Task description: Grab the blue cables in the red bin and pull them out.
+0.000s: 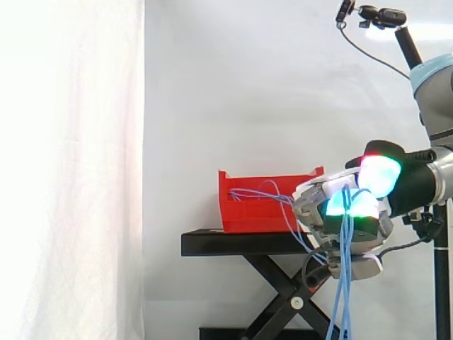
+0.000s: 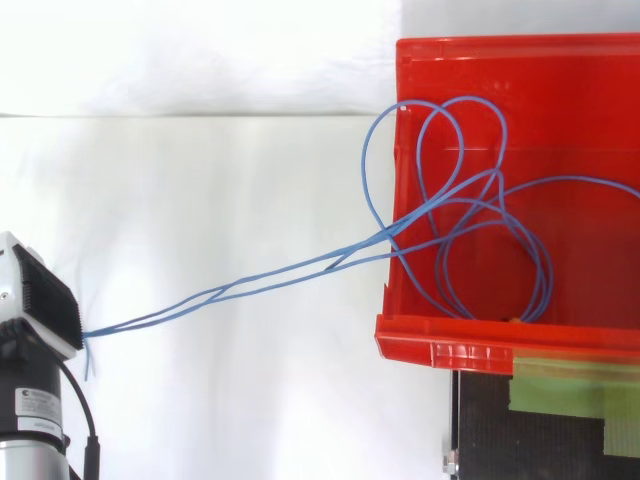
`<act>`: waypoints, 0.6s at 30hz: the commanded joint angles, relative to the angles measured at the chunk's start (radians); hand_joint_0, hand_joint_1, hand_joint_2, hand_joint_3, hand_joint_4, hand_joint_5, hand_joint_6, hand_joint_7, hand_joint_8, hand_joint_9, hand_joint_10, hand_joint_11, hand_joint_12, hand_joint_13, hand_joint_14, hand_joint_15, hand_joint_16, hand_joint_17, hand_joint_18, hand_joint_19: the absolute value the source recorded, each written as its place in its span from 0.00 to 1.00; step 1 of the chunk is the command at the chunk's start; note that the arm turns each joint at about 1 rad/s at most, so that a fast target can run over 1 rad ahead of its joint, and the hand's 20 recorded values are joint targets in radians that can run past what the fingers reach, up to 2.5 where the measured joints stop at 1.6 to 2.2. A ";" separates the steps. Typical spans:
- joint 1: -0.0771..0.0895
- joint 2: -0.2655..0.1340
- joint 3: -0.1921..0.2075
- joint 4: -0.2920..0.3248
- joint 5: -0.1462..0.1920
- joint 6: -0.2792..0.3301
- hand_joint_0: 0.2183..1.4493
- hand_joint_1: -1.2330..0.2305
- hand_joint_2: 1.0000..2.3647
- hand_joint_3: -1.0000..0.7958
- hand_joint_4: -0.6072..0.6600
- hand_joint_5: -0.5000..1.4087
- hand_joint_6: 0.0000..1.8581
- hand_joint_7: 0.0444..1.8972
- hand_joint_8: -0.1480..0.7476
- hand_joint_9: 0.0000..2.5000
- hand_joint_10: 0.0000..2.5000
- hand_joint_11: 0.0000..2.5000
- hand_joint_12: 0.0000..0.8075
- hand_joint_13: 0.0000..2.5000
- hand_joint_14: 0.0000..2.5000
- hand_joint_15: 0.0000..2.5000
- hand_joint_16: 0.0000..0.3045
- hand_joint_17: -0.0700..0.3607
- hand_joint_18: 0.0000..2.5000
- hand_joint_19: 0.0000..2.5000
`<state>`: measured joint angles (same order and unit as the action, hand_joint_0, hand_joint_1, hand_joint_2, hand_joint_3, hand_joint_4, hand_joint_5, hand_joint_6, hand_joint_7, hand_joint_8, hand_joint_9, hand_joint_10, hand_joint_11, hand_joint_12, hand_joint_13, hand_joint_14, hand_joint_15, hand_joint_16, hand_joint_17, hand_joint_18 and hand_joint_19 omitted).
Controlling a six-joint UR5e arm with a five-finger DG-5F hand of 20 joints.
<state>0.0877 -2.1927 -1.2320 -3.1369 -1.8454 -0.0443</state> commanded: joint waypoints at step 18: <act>-0.003 0.001 -0.001 0.000 0.000 0.001 0.70 0.14 0.00 0.08 0.53 0.46 0.54 0.17 0.41 0.32 0.19 0.59 0.36 0.44 0.39 0.56 0.15 0.39 0.34 0.42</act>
<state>0.0850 -2.1925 -1.2327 -3.1370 -1.8454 -0.0437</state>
